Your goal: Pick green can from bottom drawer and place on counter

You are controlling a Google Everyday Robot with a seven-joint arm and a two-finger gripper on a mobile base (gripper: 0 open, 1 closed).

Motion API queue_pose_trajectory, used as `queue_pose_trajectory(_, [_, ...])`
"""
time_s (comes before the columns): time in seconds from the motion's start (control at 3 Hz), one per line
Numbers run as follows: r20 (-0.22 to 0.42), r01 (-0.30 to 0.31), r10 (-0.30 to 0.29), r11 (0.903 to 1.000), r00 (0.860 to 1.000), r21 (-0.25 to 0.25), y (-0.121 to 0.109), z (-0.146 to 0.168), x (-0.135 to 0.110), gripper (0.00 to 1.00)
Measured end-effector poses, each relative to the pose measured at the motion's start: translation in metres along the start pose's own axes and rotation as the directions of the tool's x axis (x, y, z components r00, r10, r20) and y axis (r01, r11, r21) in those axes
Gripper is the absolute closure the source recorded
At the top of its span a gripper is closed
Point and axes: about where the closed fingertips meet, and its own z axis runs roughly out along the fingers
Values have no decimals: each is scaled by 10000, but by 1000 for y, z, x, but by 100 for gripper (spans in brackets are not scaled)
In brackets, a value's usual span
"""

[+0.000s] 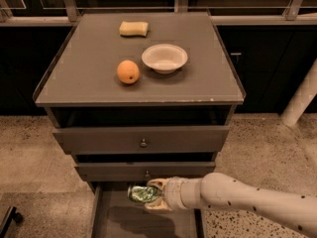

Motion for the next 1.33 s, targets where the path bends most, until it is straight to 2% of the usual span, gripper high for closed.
queue_pose_trajectory(0.33, [-385, 1409, -1413, 9899, 9892, -136, 11, -41, -51, 100])
queue_pose_trajectory(0.67, [-78, 2848, -2848, 9586, 9585, 0, -14, -90, -94, 100])
queue_pose_trajectory(1.0, [106, 3459, -3457, 9378, 9383, -286, -15, -103, -98, 100])
queue_pose_trajectory(1.33, [116, 3457, -3455, 9378, 9384, -321, -13, -102, -98, 100])
